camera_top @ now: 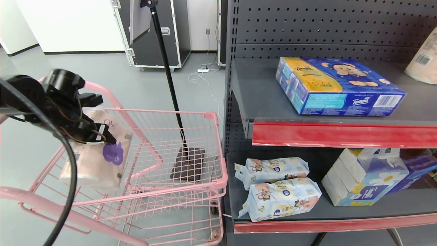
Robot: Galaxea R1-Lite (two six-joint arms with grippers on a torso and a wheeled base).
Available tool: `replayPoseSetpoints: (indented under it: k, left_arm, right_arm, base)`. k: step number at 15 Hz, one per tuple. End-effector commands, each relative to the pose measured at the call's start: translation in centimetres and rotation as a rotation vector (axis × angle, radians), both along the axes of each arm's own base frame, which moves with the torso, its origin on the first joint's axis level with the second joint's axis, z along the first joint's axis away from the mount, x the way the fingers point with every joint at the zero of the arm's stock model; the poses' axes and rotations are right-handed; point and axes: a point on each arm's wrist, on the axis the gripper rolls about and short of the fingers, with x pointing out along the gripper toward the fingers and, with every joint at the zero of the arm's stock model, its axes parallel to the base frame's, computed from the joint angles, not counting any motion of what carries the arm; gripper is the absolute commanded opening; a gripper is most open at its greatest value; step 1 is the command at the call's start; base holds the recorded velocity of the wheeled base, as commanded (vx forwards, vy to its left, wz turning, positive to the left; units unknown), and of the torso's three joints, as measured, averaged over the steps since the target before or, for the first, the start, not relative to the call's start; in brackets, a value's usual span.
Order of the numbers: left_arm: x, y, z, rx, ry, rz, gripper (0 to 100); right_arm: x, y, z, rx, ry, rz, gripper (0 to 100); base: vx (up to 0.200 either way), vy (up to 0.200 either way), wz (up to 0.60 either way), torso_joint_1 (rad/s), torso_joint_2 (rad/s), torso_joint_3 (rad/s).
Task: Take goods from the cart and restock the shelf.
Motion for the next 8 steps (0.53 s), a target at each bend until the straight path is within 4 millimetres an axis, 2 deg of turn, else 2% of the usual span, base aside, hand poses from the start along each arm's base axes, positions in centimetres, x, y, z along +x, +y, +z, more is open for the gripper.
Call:
replayPoseSetpoints:
  k: [1, 3, 4, 5, 6, 7, 8]
  left_arm:
    - [-6.2, -0.7, 8.2, -0.044, -0.263, 0.008, 0]
    - [-11.3, -1.3, 11.8, -0.098, -0.403, 0.037, 0]
    - [-14.2, -1.5, 12.8, -0.119, -0.458, 0.051, 0]
    - [-17.7, -1.7, 13.2, -0.13, -0.51, 0.058, 0]
    - [-19.8, -1.8, 13.2, -0.13, -0.538, 0.056, 0]
    - [-24.4, -2.1, 12.4, -0.129, -0.593, 0.052, 0]
    - [-26.2, -2.2, 11.9, -0.13, -0.617, 0.051, 0]
  right_arm:
    - [0.0, 0.0, 0.0, -0.001, 0.001, 0.0, 100]
    - [0.0, 0.0, 0.0, -0.003, 0.001, 0.0, 100]
    - [0.0, 0.0, 0.0, -0.003, 0.001, 0.0, 100]
    - [0.0, 0.0, 0.0, -0.001, 0.001, 0.0, 100]
    - [0.0, 0.0, 0.0, -0.001, 0.001, 0.0, 100]
    - [0.0, 0.0, 0.0, -0.001, 0.001, 0.002, 100]
    - [0.0, 0.0, 0.0, 0.0, 0.001, 0.0, 100]
  base:
    - [0.0, 0.0, 0.0, 0.0, 0.0, 0.0]
    - [0.0, 0.0, 0.0, 0.0, 0.0, 0.0]
    - [0.0, 0.0, 0.0, 0.0, 0.0, 0.0]
    - [0.0, 0.0, 0.0, 0.0, 0.0, 0.0]
    - [0.0, 0.0, 0.0, 0.0, 0.0, 0.0]
    - [0.0, 0.0, 0.0, 0.0, 0.0, 0.0]
    - [0.0, 0.0, 0.0, 0.0, 0.0, 0.0]
